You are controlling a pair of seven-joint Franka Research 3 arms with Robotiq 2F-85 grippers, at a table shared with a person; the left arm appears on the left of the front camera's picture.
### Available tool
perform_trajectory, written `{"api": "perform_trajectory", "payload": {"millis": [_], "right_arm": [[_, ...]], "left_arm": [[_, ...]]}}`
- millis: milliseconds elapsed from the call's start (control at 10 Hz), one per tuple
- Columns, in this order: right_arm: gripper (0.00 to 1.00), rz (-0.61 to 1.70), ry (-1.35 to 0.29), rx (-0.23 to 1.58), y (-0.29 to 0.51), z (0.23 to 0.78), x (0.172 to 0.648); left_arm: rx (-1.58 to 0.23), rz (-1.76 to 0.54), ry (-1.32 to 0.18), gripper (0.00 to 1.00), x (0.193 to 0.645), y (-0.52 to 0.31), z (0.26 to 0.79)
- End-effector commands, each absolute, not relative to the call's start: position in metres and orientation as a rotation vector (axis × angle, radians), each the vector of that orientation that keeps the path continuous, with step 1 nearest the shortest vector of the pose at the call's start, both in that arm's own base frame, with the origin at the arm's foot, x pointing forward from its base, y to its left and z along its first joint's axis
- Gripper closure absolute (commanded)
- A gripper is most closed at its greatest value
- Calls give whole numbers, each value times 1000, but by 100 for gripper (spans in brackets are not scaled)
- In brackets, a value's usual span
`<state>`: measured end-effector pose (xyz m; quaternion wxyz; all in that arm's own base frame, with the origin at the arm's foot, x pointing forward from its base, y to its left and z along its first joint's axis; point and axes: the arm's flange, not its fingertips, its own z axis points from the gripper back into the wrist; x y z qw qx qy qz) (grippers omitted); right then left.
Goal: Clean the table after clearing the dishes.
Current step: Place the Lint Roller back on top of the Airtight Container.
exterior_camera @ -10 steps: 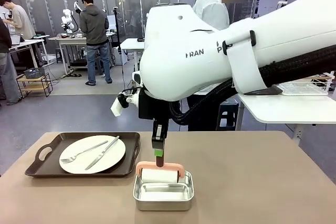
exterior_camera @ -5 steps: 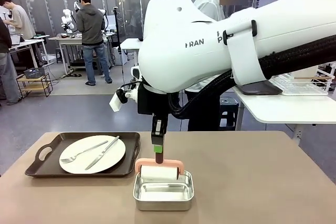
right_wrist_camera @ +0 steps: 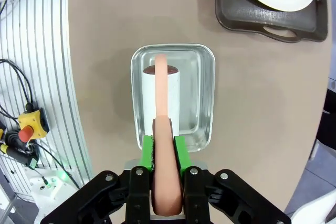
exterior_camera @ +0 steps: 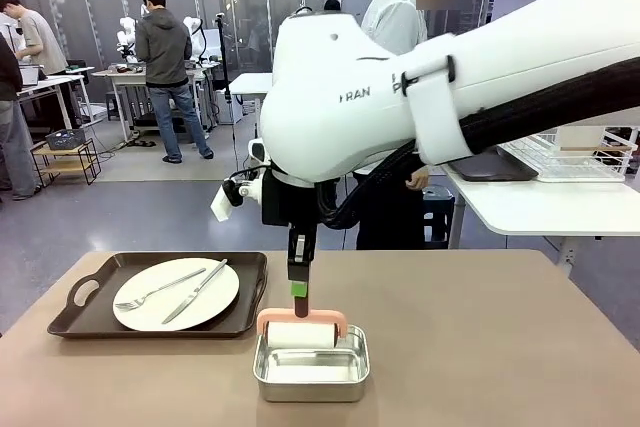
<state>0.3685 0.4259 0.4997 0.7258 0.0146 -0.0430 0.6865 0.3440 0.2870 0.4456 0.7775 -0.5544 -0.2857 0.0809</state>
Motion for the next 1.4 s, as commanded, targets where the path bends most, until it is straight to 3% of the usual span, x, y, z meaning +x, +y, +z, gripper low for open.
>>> {"api": "perform_trajectory", "payload": {"millis": [0,600,1300], "right_arm": [[79,1542,-67,66,432,487,387],[79,1560,17,83,436,437,426],[79,1583,-14,61,426,399,459]], "left_arm": [[-1209,173,-627,0,342,288,448],[-1209,173,-627,0,342,288,448],[-1209,173,-627,0,342,288,448]]}}
